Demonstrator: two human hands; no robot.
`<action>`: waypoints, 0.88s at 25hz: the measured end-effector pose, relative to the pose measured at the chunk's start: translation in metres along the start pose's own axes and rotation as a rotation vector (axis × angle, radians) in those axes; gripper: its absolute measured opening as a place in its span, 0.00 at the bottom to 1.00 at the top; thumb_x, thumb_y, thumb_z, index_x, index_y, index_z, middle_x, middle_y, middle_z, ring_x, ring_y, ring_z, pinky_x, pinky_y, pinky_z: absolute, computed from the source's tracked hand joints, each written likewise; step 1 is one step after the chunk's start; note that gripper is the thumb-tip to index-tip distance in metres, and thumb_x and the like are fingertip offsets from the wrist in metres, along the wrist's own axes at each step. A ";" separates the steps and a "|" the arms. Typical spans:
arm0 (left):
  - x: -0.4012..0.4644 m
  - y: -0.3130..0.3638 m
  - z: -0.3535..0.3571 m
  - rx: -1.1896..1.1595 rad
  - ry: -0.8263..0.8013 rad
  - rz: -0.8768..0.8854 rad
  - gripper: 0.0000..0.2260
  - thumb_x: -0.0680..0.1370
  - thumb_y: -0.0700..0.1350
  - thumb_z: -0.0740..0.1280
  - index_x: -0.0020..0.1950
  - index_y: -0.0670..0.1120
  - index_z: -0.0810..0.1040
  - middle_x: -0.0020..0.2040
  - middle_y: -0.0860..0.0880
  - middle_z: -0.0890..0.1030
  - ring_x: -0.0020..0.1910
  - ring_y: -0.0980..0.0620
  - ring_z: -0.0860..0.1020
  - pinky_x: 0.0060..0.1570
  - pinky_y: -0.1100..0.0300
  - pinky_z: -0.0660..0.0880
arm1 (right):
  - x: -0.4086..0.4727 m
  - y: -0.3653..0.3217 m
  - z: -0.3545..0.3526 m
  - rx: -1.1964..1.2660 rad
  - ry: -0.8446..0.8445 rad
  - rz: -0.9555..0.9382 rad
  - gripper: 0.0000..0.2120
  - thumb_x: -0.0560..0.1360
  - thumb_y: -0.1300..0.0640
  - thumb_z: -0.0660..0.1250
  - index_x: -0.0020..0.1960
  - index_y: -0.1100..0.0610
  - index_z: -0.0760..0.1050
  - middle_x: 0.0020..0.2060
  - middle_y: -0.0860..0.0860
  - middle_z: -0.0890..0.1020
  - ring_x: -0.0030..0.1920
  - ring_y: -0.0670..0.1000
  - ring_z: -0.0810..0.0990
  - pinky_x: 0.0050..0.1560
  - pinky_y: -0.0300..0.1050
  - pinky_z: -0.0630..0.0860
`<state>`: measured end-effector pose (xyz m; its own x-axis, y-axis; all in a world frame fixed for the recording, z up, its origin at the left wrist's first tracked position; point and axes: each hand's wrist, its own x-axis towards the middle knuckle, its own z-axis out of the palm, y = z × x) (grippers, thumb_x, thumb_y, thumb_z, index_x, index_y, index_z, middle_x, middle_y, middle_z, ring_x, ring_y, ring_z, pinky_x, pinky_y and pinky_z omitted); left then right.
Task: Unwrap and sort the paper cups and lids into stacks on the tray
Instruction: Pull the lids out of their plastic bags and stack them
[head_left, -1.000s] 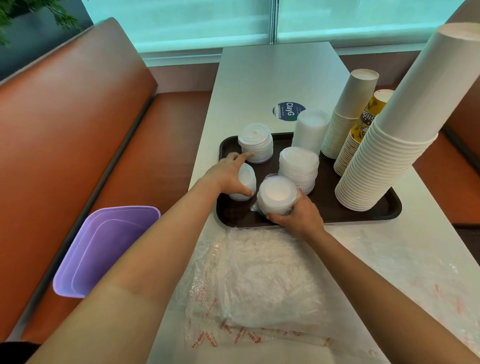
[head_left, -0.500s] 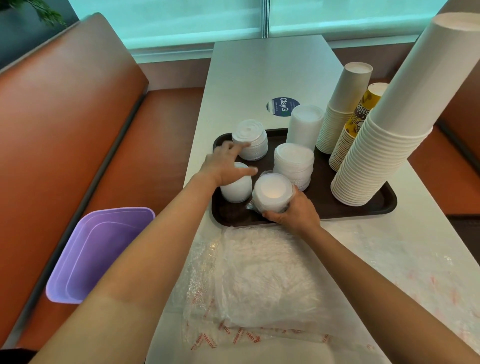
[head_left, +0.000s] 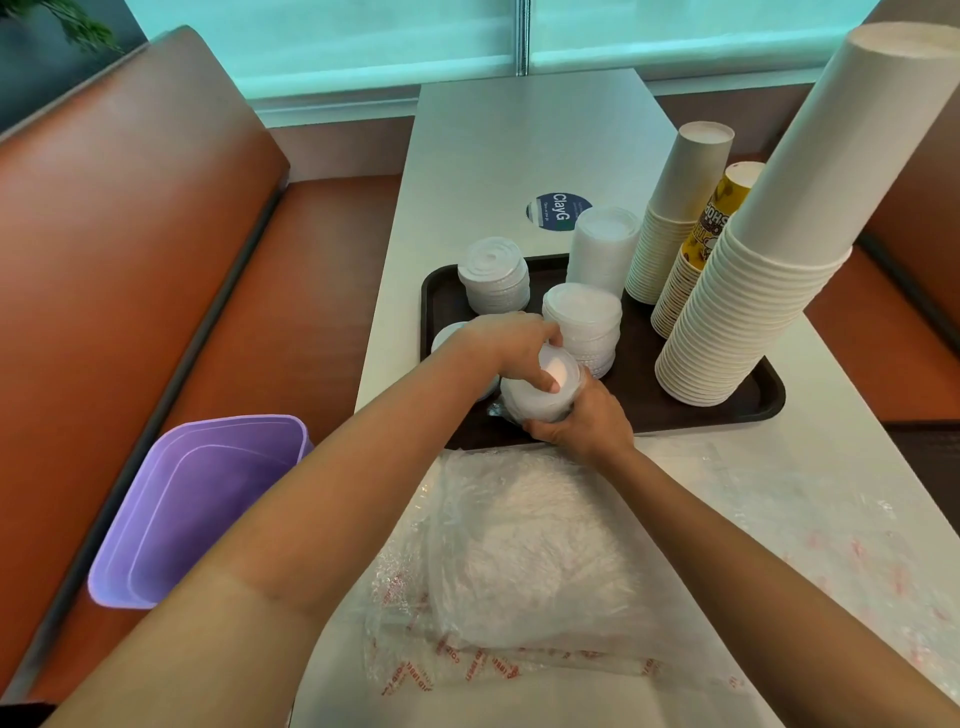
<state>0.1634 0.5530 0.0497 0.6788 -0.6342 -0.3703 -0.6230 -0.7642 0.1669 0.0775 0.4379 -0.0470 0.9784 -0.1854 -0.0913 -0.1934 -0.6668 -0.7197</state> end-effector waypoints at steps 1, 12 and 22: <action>0.000 0.001 -0.002 0.006 -0.004 0.001 0.29 0.72 0.56 0.71 0.68 0.48 0.67 0.64 0.48 0.72 0.62 0.47 0.71 0.60 0.51 0.69 | 0.000 -0.001 -0.001 0.004 -0.003 -0.002 0.42 0.60 0.47 0.79 0.69 0.54 0.66 0.62 0.52 0.76 0.62 0.54 0.74 0.62 0.52 0.72; -0.029 0.008 -0.024 -0.358 0.079 0.000 0.21 0.75 0.35 0.62 0.68 0.46 0.68 0.60 0.48 0.73 0.56 0.50 0.72 0.46 0.66 0.67 | 0.000 -0.003 -0.004 0.029 -0.015 0.029 0.40 0.58 0.46 0.79 0.66 0.52 0.69 0.59 0.51 0.77 0.60 0.55 0.75 0.57 0.51 0.74; -0.053 -0.046 0.025 -0.479 0.849 -0.140 0.18 0.73 0.28 0.60 0.60 0.40 0.76 0.58 0.42 0.76 0.57 0.44 0.74 0.56 0.69 0.64 | 0.003 0.000 0.000 0.007 -0.022 0.043 0.42 0.57 0.45 0.78 0.67 0.52 0.68 0.62 0.51 0.76 0.63 0.55 0.73 0.62 0.52 0.71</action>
<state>0.1468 0.6247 0.0388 0.9051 -0.2644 0.3330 -0.4191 -0.6869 0.5938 0.0801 0.4378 -0.0472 0.9706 -0.1980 -0.1371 -0.2349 -0.6532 -0.7199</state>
